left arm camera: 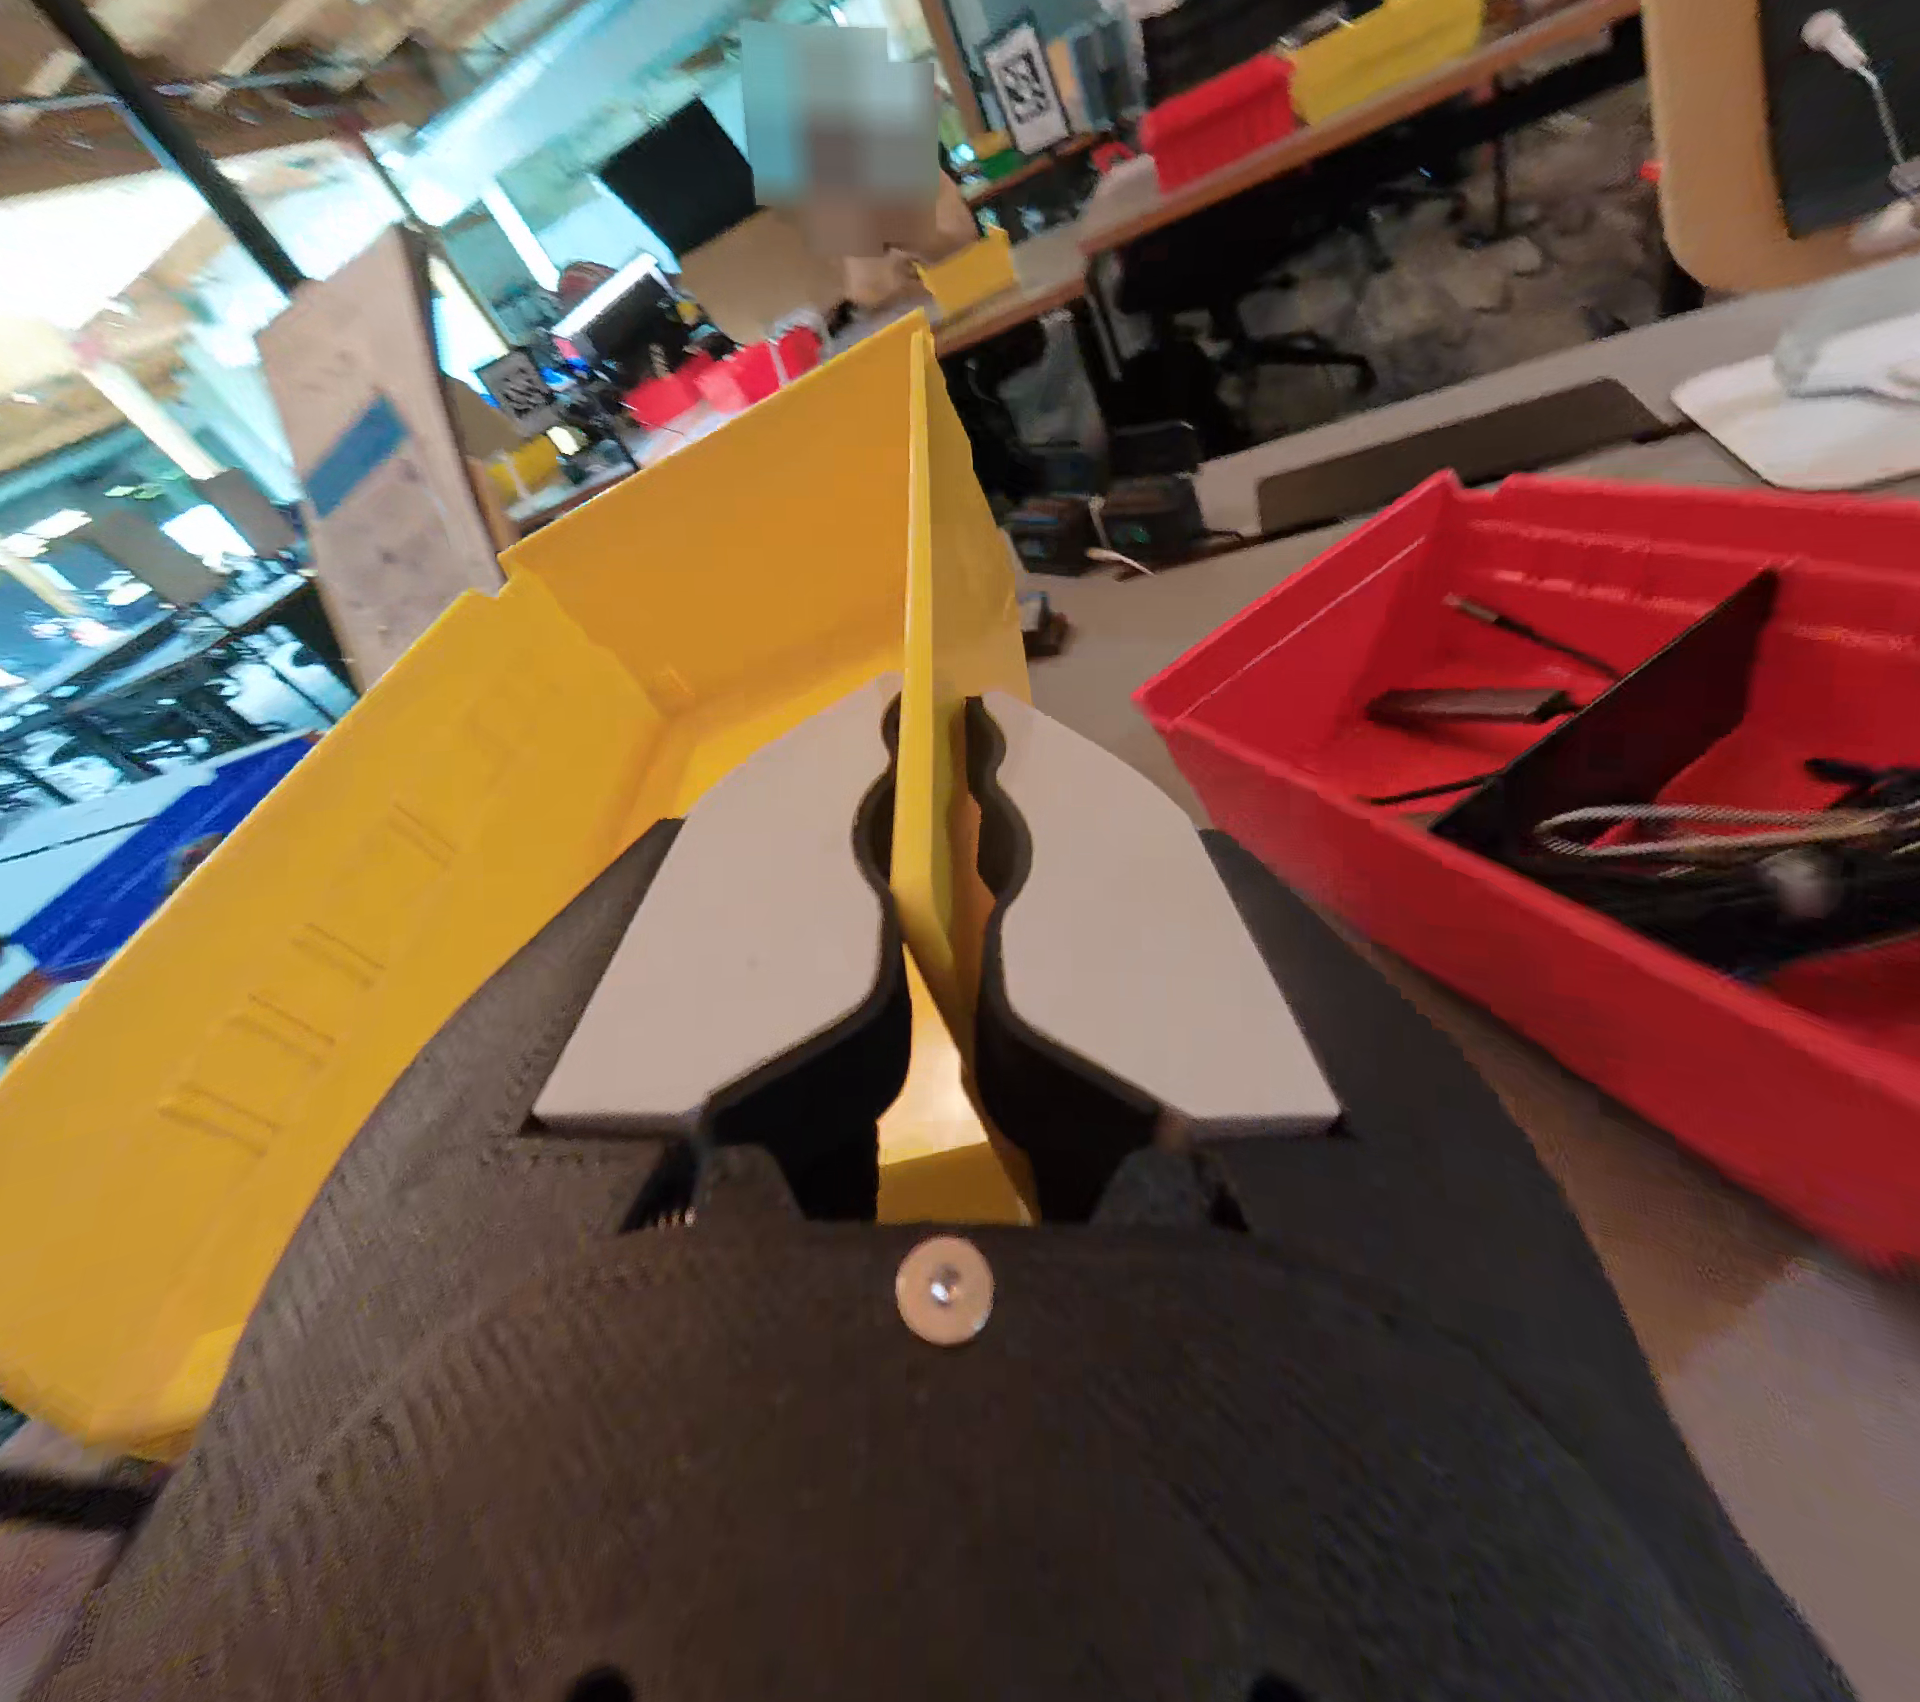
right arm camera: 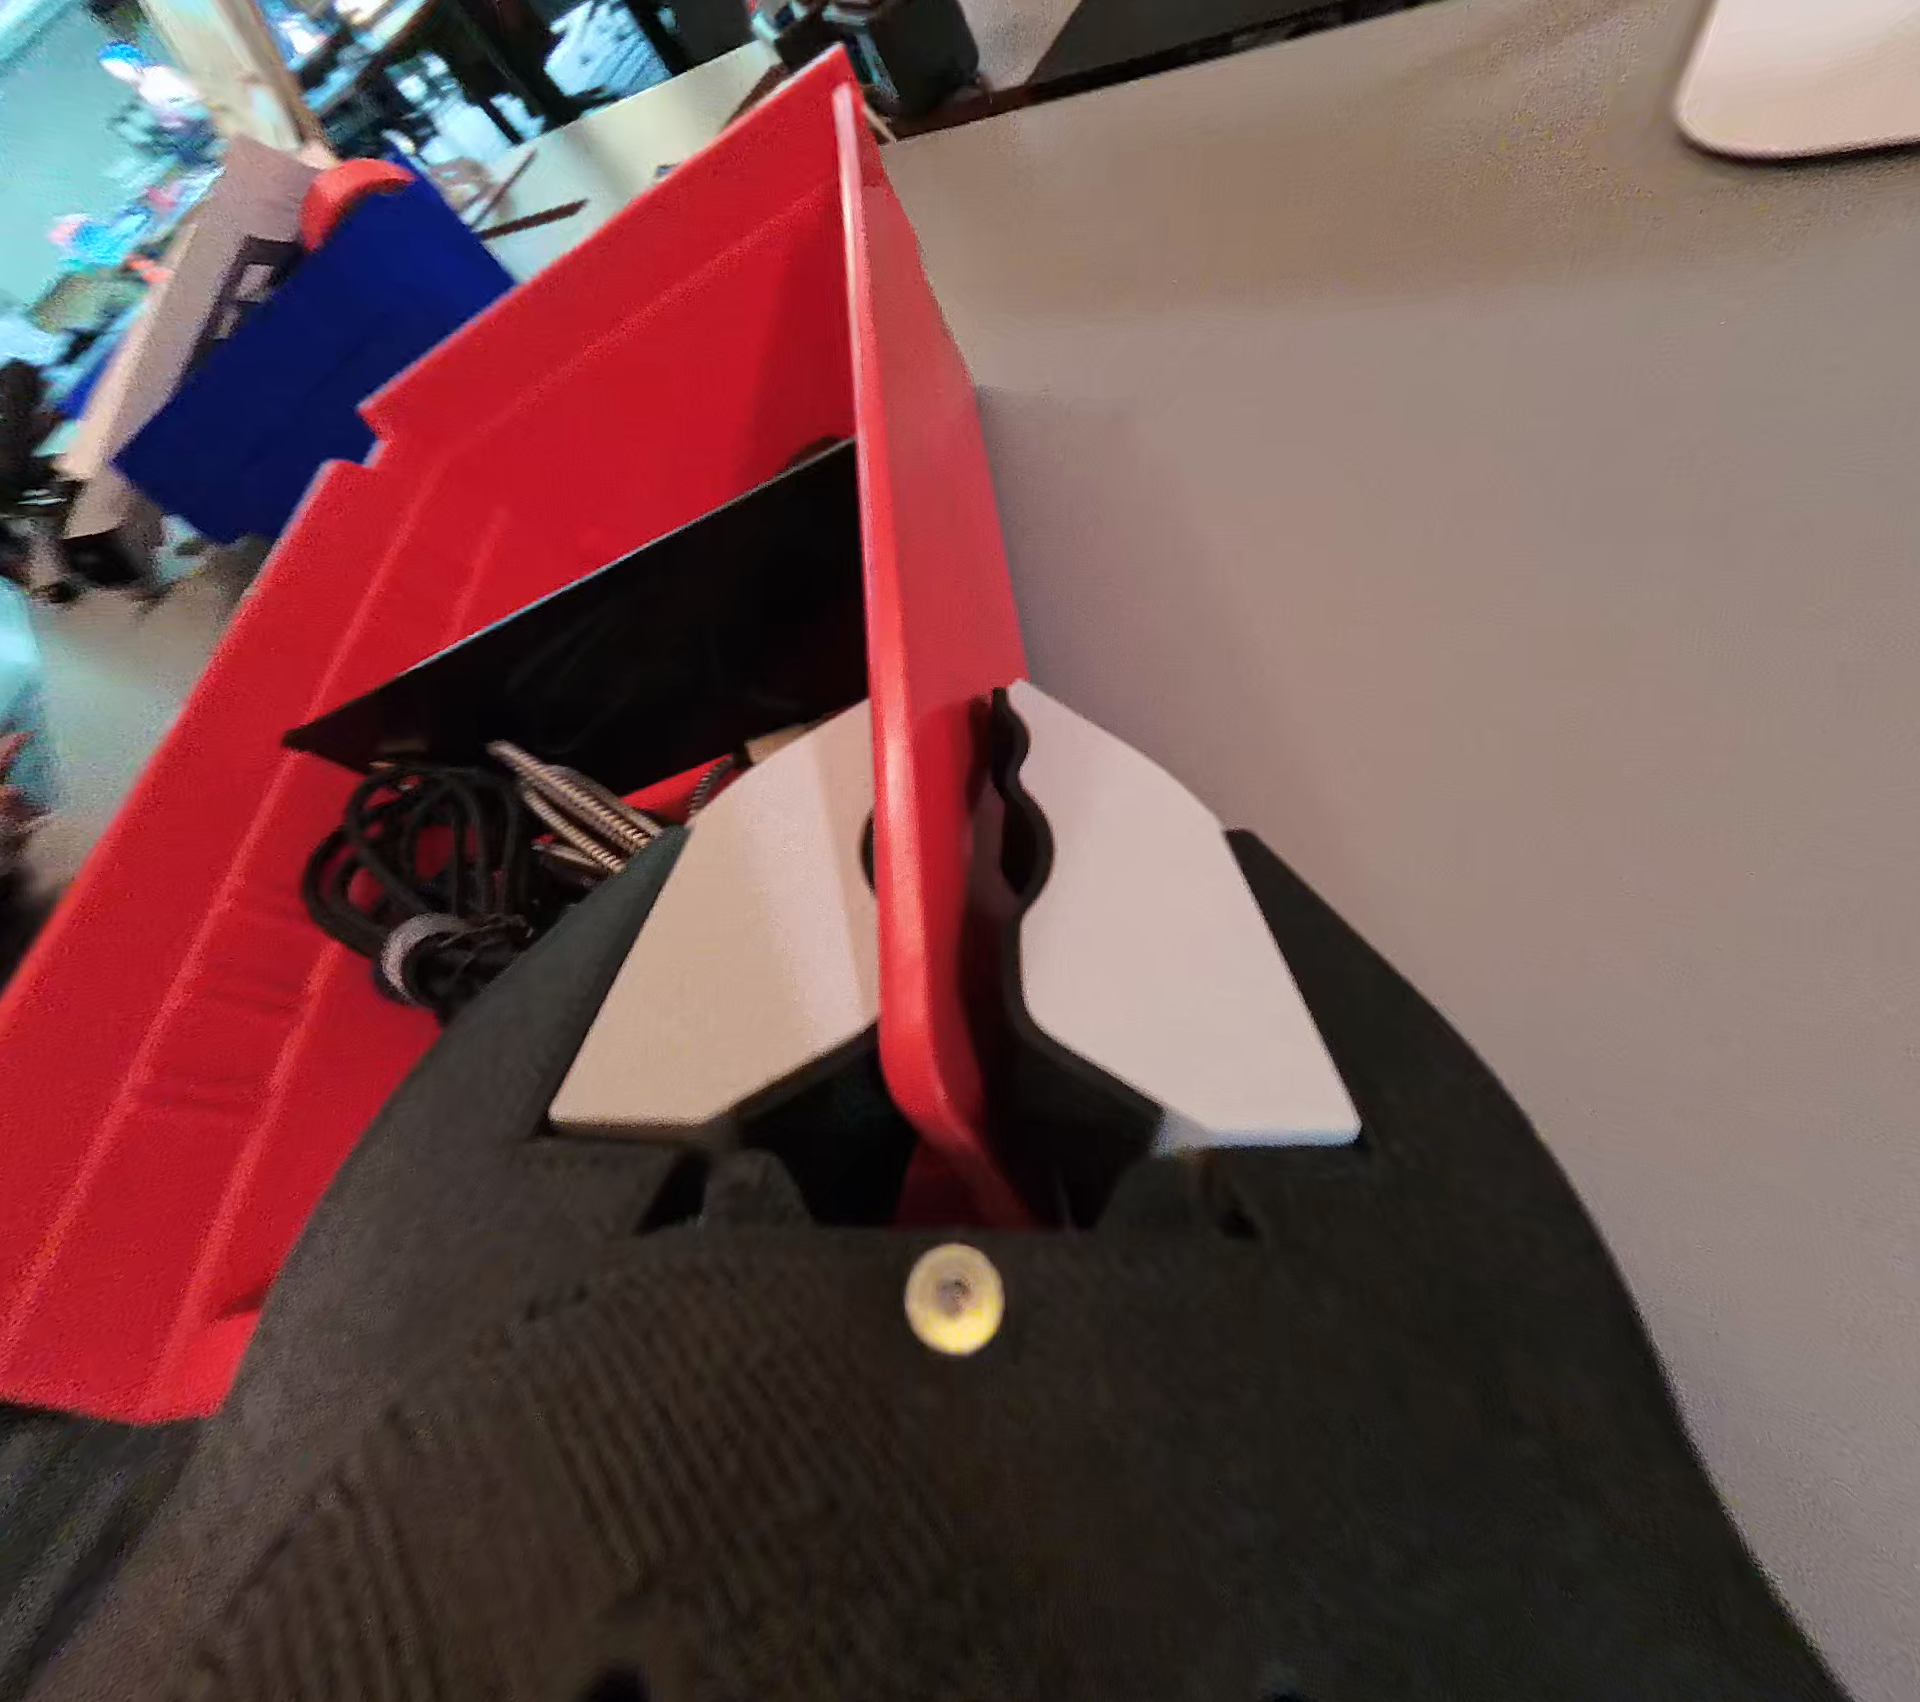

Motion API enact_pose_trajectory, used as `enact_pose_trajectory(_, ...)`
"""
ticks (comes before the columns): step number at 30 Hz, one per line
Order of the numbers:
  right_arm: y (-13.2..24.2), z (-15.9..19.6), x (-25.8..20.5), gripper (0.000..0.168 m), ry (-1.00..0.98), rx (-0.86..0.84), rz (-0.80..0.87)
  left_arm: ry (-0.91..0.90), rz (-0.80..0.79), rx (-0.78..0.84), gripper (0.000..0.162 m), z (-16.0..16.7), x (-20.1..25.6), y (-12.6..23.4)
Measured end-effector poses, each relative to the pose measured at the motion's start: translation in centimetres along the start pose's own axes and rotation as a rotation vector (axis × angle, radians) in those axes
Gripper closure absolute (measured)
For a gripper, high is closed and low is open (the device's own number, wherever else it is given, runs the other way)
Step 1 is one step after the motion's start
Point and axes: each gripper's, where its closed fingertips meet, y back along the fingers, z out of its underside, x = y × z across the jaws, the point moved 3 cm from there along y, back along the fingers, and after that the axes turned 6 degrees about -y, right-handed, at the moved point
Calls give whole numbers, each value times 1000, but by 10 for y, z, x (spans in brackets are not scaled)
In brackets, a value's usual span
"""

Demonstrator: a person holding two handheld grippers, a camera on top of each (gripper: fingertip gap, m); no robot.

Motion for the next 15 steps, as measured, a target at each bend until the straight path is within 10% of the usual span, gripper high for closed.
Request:
enact_pose_trajectory(6, -79, 29, -78, 135, -102, 117, 32, 12, -104, 101, 155, -24, -29, 34)
enact_pose_trajectory(9, -104, 45, -128, 96, -145, 63, -80, 32, -109, 137, 155, -30, -32, 41)
enact_pose_trajectory(15, -81, 82, -174, 72, 308, -158, -280, 66, -61, 159, 156, -32, -27, 38)
